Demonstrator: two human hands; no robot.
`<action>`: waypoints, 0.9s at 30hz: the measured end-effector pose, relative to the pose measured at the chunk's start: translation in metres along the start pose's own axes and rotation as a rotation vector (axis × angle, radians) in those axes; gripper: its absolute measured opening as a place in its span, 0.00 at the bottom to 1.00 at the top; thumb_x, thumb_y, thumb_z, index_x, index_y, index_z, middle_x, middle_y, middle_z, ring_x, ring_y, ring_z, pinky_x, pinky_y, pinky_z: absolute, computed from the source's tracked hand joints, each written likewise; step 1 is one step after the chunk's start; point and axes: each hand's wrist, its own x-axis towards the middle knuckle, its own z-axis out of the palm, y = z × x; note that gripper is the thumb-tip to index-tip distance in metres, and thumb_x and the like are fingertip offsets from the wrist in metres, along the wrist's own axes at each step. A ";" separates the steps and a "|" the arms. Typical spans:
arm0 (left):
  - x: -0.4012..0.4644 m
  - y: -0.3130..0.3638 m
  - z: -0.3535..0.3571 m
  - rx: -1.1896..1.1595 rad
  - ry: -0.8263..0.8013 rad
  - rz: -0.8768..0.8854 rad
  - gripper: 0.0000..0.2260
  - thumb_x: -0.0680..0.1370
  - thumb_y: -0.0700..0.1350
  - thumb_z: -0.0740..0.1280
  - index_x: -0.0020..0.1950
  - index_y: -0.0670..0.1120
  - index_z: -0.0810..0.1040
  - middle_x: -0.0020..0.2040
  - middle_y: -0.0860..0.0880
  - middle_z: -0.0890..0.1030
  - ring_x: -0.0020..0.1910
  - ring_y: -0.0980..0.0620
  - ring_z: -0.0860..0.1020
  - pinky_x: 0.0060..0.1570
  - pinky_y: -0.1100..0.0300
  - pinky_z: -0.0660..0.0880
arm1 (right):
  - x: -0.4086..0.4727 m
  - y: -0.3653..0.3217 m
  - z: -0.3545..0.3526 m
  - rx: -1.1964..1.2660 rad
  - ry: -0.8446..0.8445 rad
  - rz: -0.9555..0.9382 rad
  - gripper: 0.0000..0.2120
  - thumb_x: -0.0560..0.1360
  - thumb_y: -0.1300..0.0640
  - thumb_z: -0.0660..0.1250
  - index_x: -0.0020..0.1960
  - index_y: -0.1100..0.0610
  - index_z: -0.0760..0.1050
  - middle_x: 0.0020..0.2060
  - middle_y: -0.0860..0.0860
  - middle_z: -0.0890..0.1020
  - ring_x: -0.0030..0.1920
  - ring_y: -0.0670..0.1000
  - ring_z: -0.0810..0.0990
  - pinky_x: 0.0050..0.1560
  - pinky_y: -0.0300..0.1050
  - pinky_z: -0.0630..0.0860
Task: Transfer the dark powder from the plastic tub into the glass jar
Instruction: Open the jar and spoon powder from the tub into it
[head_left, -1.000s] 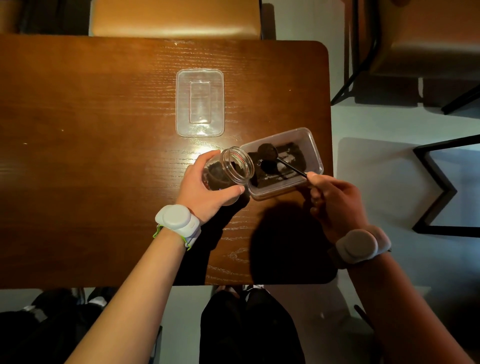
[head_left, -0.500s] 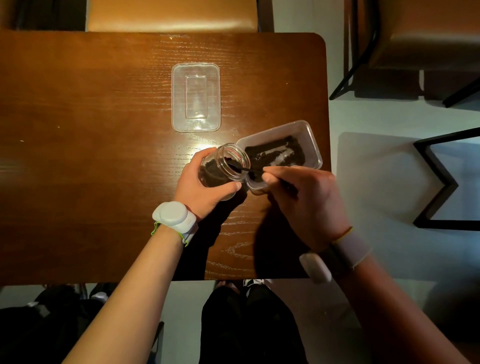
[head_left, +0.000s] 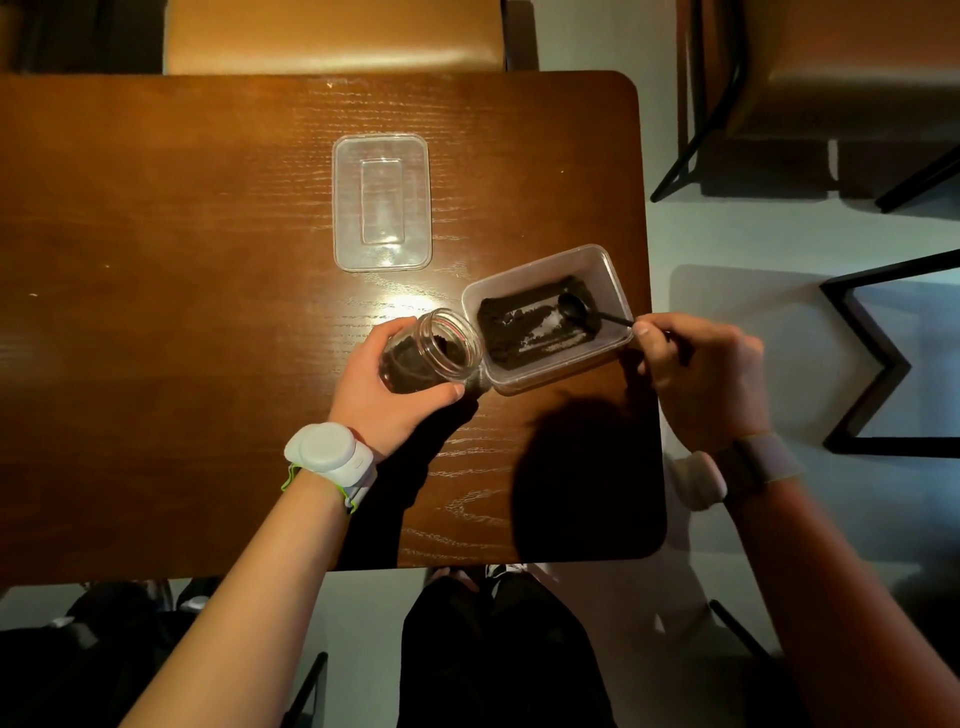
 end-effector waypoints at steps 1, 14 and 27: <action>0.000 -0.001 0.000 -0.006 -0.003 -0.007 0.35 0.65 0.53 0.85 0.69 0.59 0.76 0.64 0.55 0.81 0.64 0.54 0.79 0.63 0.58 0.75 | 0.000 0.003 0.003 0.005 -0.006 0.011 0.11 0.82 0.52 0.66 0.53 0.53 0.86 0.38 0.52 0.87 0.42 0.58 0.86 0.46 0.56 0.83; -0.001 -0.002 0.005 -0.028 -0.005 -0.030 0.34 0.66 0.49 0.85 0.69 0.58 0.75 0.63 0.57 0.81 0.63 0.56 0.78 0.58 0.64 0.71 | -0.034 -0.018 0.053 0.295 -0.202 0.142 0.06 0.81 0.54 0.70 0.50 0.52 0.85 0.35 0.40 0.83 0.34 0.37 0.81 0.41 0.30 0.77; -0.003 -0.001 0.002 -0.056 0.002 -0.023 0.34 0.67 0.48 0.85 0.70 0.57 0.76 0.64 0.56 0.81 0.64 0.54 0.79 0.59 0.63 0.72 | -0.033 -0.030 0.043 0.771 -0.277 0.786 0.15 0.79 0.50 0.71 0.35 0.54 0.81 0.29 0.49 0.81 0.32 0.48 0.78 0.38 0.45 0.77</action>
